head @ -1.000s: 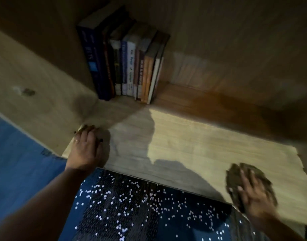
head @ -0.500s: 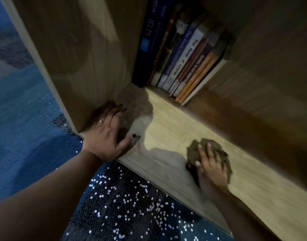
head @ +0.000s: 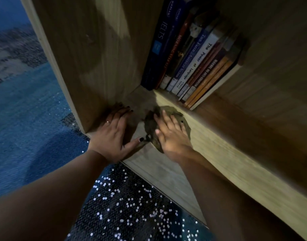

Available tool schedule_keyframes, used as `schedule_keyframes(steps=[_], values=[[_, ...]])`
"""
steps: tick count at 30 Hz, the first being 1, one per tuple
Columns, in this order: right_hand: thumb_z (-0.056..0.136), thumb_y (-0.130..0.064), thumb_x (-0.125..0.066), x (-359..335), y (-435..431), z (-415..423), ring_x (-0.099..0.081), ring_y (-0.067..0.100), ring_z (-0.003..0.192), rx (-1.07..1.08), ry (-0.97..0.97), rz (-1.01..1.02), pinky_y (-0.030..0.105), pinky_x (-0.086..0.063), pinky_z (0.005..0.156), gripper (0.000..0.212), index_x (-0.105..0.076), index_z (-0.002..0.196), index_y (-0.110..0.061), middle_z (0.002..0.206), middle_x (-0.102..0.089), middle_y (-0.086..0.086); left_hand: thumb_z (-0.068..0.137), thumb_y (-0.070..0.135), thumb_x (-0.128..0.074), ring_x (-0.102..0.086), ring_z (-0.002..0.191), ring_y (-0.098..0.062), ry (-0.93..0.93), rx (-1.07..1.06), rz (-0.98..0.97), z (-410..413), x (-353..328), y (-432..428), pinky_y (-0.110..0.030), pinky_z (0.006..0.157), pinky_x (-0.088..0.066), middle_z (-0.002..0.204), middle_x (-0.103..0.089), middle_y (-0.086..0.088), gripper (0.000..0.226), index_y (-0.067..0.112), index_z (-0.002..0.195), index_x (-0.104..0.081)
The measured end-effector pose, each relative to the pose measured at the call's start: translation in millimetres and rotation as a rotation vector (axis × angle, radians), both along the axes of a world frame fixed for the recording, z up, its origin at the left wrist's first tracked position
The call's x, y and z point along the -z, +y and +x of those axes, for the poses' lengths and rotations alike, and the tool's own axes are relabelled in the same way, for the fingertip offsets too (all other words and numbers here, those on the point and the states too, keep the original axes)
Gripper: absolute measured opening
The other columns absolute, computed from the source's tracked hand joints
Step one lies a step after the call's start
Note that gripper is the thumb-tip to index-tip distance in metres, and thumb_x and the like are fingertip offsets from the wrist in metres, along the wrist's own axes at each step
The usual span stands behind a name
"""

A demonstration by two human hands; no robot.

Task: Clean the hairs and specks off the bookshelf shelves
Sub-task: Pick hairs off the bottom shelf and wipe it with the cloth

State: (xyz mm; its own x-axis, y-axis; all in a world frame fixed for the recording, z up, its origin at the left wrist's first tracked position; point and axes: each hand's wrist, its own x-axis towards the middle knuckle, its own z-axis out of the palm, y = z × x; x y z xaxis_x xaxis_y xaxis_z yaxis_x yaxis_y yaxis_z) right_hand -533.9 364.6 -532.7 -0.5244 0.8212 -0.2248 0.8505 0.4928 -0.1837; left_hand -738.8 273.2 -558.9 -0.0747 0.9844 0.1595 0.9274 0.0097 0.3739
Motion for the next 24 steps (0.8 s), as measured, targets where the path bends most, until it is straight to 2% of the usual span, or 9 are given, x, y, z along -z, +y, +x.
schedule_keyframes(steps=[4,7,10,12,13,15,17,21,24], values=[[0.095,-0.061,-0.001,4,-36,101,0.012,0.011,0.145,0.12,-0.023,0.01,0.047,0.002,0.118,0.053,0.01,0.146,-0.052,0.158,0.019,-0.015,0.086,0.073,-0.034,-0.03,0.141,-0.03,-0.022,0.011,0.019,-1,1,1,-0.047,0.11,-0.036,0.151,-0.036,-0.01,0.086,0.013,0.147,-0.03],[0.08,-0.075,0.01,1,-62,188,-0.001,0.017,0.148,0.35,-0.104,-0.005,0.047,-0.006,0.118,0.071,0.005,0.146,-0.048,0.158,0.012,-0.01,0.087,0.072,-0.033,-0.029,0.141,-0.03,-0.009,0.025,0.018,0,2,1,-0.047,0.11,-0.037,0.15,-0.037,-0.009,0.084,0.014,0.147,-0.032],[0.08,-0.075,0.007,-1,-97,272,-0.024,0.032,0.144,0.662,-0.3,-0.033,0.049,-0.019,0.114,0.087,-0.02,0.15,-0.031,0.159,-0.015,0.008,0.087,0.073,-0.033,-0.029,0.142,-0.03,-0.003,0.031,0.02,-2,5,2,-0.048,0.11,-0.037,0.151,-0.037,-0.009,0.083,0.015,0.147,-0.031],[0.088,-0.068,-0.004,0,-110,302,-0.03,0.04,0.139,0.786,-0.406,-0.059,0.05,-0.021,0.112,0.085,-0.032,0.149,-0.017,0.157,-0.021,0.015,0.087,0.073,-0.033,-0.031,0.141,-0.031,0.002,0.036,0.013,-1,4,2,-0.049,0.109,-0.038,0.149,-0.039,-0.01,0.083,0.016,0.147,-0.033],[0.091,-0.062,-0.011,-5,-107,301,-0.027,0.039,0.141,0.842,-0.432,-0.064,0.047,-0.019,0.113,0.076,-0.027,0.151,-0.017,0.159,-0.017,0.013,0.087,0.072,-0.034,-0.032,0.141,-0.032,0.003,0.036,0.015,0,4,1,-0.049,0.109,-0.038,0.149,-0.039,-0.01,0.082,0.015,0.146,-0.034],[0.09,-0.055,-0.012,-7,-89,286,-0.017,0.034,0.145,0.979,-0.338,-0.008,0.041,-0.012,0.116,0.072,-0.012,0.154,-0.022,0.161,-0.005,0.008,0.087,0.072,-0.033,-0.034,0.139,-0.033,0.006,0.035,0.03,0,3,1,-0.049,0.108,-0.039,0.148,-0.04,-0.01,0.082,0.015,0.145,-0.036],[0.09,-0.055,-0.013,-10,-66,261,-0.012,0.032,0.146,0.977,-0.249,0.036,0.042,-0.01,0.117,0.072,-0.011,0.154,-0.021,0.162,-0.003,0.007,0.087,0.073,-0.031,-0.035,0.138,-0.033,0.003,0.037,0.029,1,2,0,-0.048,0.107,-0.04,0.148,-0.041,-0.01,0.082,0.015,0.145,-0.037],[0.084,-0.057,-0.007,4,-22,196,-0.019,0.029,0.144,0.732,-0.158,0.113,0.049,-0.014,0.115,0.075,-0.017,0.153,-0.028,0.159,-0.019,0.005,0.088,0.073,-0.03,-0.035,0.137,-0.033,0.003,0.042,0.045,1,3,0,-0.048,0.107,-0.039,0.147,-0.041,-0.01,0.081,0.015,0.145,-0.036],[0.097,-0.052,-0.014,9,7,124,-0.014,0.028,0.146,0.568,-0.139,0.105,0.05,-0.012,0.117,0.058,-0.008,0.152,-0.037,0.162,-0.01,0.0,0.088,0.073,-0.029,-0.036,0.136,-0.033,-0.013,0.037,0.055,1,3,-1,-0.047,0.106,-0.039,0.146,-0.042,-0.01,0.081,0.015,0.144,-0.036]])
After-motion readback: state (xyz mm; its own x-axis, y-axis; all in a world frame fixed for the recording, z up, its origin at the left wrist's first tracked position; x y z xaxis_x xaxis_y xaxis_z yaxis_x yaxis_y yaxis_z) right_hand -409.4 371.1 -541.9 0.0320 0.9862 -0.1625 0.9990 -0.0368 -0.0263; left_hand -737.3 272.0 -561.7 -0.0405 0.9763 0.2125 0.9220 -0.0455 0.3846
